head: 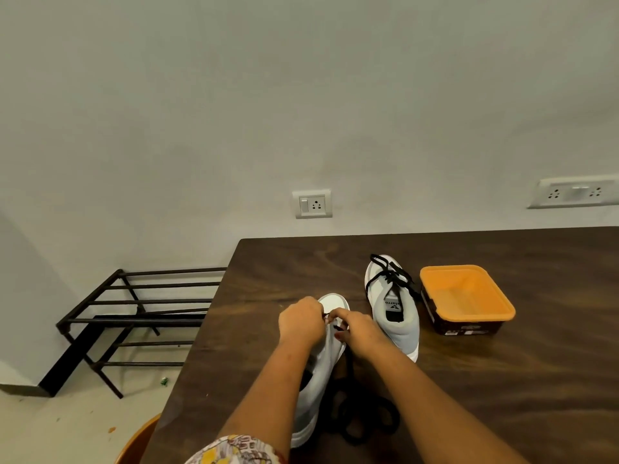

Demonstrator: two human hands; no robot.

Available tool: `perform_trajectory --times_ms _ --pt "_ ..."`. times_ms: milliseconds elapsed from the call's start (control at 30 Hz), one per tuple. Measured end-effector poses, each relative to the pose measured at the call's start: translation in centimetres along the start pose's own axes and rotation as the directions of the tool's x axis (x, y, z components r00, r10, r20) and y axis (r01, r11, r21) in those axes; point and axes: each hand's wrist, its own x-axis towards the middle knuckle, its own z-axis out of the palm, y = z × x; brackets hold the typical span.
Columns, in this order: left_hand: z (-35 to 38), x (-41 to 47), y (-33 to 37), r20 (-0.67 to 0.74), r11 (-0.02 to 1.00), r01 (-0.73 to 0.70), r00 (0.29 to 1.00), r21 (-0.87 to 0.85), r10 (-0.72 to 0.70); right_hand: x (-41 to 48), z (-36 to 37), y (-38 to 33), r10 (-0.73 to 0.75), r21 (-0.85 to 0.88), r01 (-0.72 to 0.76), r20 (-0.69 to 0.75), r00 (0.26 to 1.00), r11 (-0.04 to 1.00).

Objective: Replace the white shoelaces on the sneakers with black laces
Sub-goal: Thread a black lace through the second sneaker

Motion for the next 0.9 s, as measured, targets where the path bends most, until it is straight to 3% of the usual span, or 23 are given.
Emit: perform_trajectory --times_ms 100,167,200,267,333,400,467,533,633,733,800,900 --pt "0.2 0.4 -0.6 -0.074 0.944 0.108 0.988 -0.313 -0.137 0.2 0.0 0.0 0.015 0.005 -0.015 -0.001 1.000 1.000" --pt "0.1 0.6 -1.1 -0.102 0.809 0.126 0.970 -0.574 -0.222 0.4 -0.1 0.2 0.025 0.022 -0.025 0.005 1.000 0.999" --pt "-0.4 0.7 -1.4 -0.102 0.677 0.107 0.960 -0.728 -0.262 0.4 -0.1 0.2 0.028 0.033 -0.028 0.005 1.000 0.999" --pt "-2.0 0.5 -1.9 -0.047 0.273 0.055 0.934 -0.960 -0.353 0.5 -0.2 0.2 0.032 0.037 -0.032 0.008 0.999 0.999" --pt "-4.3 0.3 -2.7 0.040 -0.102 -0.003 0.908 -0.995 -0.418 0.5 -0.2 0.2 0.034 0.042 -0.034 0.011 0.999 0.999" --pt "-6.6 0.4 -3.7 0.079 -0.384 -0.114 0.889 -0.916 -0.451 0.5 -0.1 0.2 0.035 0.058 -0.035 0.006 0.999 0.998" --pt "-8.8 0.7 -4.9 0.070 -0.565 -0.239 0.880 -0.790 -0.470 0.4 -0.1 0.3 0.031 0.069 -0.031 0.005 1.000 0.997" --pt "-10.6 0.8 -5.8 0.061 -0.660 -0.329 0.867 -0.675 -0.495 0.2 -0.3 0.2 0.025 0.071 -0.025 0.014 1.000 0.997" --pt "-11.5 0.8 -6.3 0.064 -0.673 -0.375 0.845 -0.637 -0.532 -0.2 -0.3 0.1 0.060 0.115 -0.059 -0.005 0.998 0.992" --pt "-9.3 0.8 -5.6 0.058 -0.508 -0.244 0.860 -0.826 -0.507 -0.7 -0.1 0.6 0.164 0.219 -0.155 -0.024 0.986 0.963" --pt "-6.6 1.0 -5.0 0.045 -0.239 -0.075 0.886 -0.968 -0.461 -1.0 0.2 1.1 0.206 0.214 -0.199 -0.010 0.979 0.956" --pt "-2.5 1.2 -4.1 -0.021 0.339 0.102 0.940 -0.935 -0.341 -1.4 0.4 1.6 0.259 0.242 -0.248 -0.011 0.966 0.938"
